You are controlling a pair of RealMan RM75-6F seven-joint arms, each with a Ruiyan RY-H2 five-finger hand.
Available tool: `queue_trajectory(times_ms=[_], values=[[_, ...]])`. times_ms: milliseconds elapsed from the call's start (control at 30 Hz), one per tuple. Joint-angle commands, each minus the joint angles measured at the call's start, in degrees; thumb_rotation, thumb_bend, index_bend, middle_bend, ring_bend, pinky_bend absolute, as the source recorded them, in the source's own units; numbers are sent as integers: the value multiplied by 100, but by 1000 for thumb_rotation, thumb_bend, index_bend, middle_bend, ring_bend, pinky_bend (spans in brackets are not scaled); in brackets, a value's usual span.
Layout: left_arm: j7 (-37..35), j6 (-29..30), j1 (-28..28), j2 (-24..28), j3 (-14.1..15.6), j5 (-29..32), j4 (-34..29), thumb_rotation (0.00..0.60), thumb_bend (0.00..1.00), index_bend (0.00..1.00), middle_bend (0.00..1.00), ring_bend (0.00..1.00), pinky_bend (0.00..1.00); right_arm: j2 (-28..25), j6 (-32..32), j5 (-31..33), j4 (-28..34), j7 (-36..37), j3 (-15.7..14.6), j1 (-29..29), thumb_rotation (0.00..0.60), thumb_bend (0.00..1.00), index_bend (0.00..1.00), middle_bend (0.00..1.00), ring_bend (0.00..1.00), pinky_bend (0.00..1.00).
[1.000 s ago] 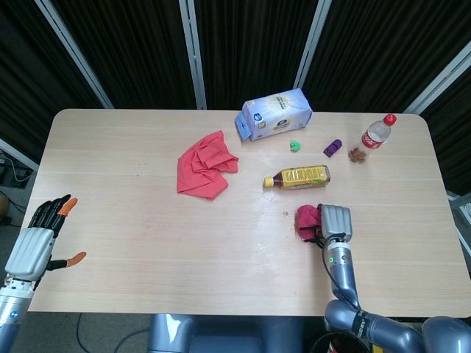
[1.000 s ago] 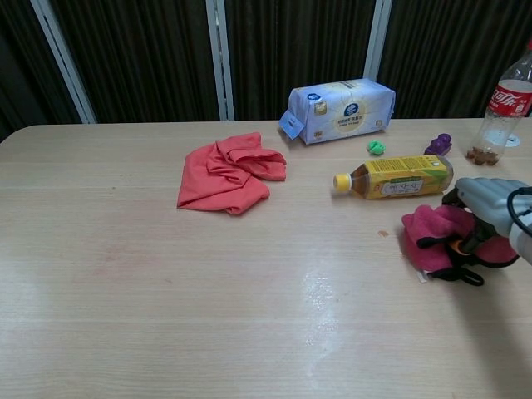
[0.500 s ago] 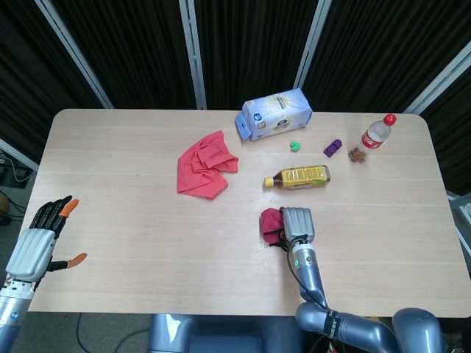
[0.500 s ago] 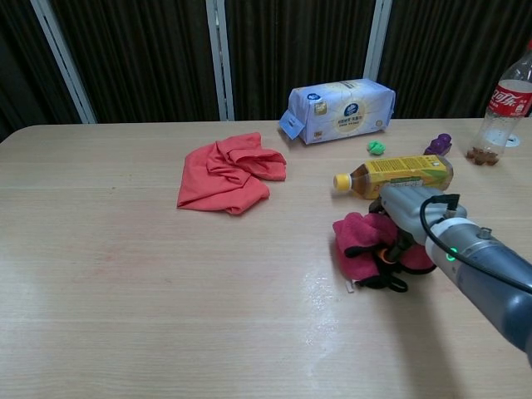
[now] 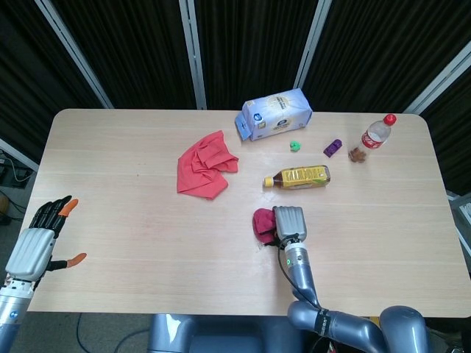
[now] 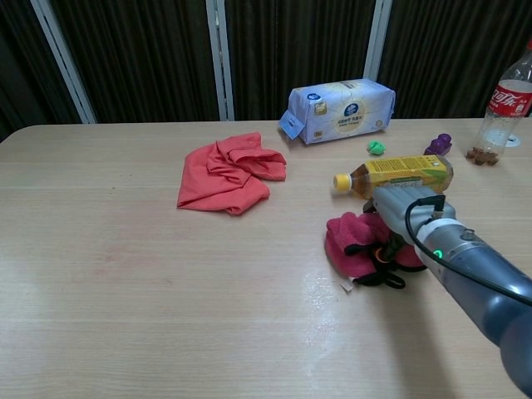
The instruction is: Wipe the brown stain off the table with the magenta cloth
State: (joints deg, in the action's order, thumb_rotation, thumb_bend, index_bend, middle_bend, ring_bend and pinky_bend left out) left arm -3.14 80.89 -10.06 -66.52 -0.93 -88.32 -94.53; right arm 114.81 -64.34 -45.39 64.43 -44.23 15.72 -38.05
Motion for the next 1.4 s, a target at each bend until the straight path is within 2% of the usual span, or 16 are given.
queue_trajectory(times_ms=[33,667,1167,1333,1400], values=[[15,13,4,-9,5,-11,9,600,0,58,0,0,0,-172,-72,29,-16,74,-25,152,600,482,780,676,605,708],[131,3,12,-42,-3,36,-26,600,0,59,0,0,0,-1471,-341,-6,338,410,2,782,600,483,781,676,605,708],[149,-2,22,-43,-14,81,-34,600,0,59,0,0,0,-1745,-563,-309,889,494,-7,797,600,482,780,676,605,708],[135,-8,16,-40,-14,70,-31,600,0,59,0,0,0,-2193,-718,-449,1234,756,87,943,600,483,771,668,594,708],[153,-7,15,-46,-14,66,-25,600,0,59,0,0,0,-2445,-785,-575,1423,975,100,1051,600,465,740,637,569,707]])
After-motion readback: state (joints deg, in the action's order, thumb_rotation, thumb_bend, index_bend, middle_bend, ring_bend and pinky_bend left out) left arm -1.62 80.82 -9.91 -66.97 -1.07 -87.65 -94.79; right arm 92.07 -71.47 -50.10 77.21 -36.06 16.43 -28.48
